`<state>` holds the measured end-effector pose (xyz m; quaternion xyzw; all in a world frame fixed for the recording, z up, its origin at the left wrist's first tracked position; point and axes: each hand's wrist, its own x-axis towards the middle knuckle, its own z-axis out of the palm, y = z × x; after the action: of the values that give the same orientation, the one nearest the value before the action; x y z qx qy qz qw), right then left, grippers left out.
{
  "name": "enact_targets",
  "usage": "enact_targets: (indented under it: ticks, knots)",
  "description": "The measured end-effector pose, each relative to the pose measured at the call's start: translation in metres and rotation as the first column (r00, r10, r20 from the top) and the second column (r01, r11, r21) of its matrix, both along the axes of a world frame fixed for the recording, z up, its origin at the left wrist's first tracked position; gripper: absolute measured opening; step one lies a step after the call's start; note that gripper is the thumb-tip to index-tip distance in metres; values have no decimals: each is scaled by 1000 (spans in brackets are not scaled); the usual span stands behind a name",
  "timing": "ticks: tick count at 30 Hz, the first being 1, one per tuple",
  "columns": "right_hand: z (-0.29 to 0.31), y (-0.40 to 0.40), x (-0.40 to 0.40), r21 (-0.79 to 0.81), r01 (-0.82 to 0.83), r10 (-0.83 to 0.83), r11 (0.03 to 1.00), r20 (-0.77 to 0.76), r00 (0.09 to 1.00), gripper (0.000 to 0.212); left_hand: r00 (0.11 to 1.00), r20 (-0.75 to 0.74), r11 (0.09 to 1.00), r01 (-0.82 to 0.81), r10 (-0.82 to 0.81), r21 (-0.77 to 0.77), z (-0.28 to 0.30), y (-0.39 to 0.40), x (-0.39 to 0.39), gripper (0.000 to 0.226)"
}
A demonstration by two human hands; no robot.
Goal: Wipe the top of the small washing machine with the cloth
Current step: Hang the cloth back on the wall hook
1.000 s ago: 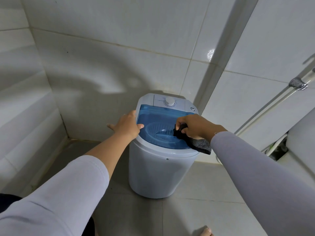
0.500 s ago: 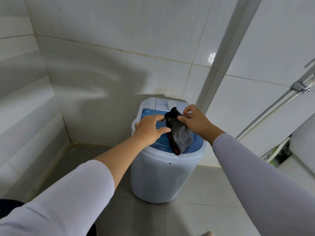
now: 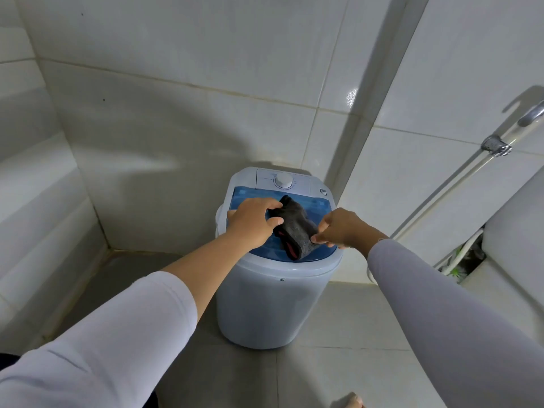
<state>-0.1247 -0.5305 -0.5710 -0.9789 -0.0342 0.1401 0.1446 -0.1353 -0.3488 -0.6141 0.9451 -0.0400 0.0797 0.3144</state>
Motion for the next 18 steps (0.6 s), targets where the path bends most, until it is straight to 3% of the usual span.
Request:
enact_targets:
  ticks: [3,4,7,9,13,16,18]
  knots:
    - [2,2,-1,27,-42,40,999,91,995,20,998,14,997,67,-68,31,7,-8,0,37]
    - [6,2,-2,113,-47,35,992,106,994,10,995,17,995,95,-96,37,10,-9,0,37]
    - [25,6,-3,438,-35,-11,898,103,995,9,987,40,987,150,-153,60,25,-9,1,43]
    - [41,9,-6,540,-54,-20,840,131,991,3,988,44,989,148,-149,25,39,-9,3,39]
    - [70,14,-10,669,-111,-56,735,223,973,7,991,76,988,119,-111,-103,66,-6,3,6]
    - [85,16,-14,736,-106,-123,668,250,961,15,993,108,976,76,-54,-206,87,-3,1,16]
    - [93,16,-18,786,-56,-133,615,173,976,23,993,119,975,49,-24,-218,102,-4,-3,15]
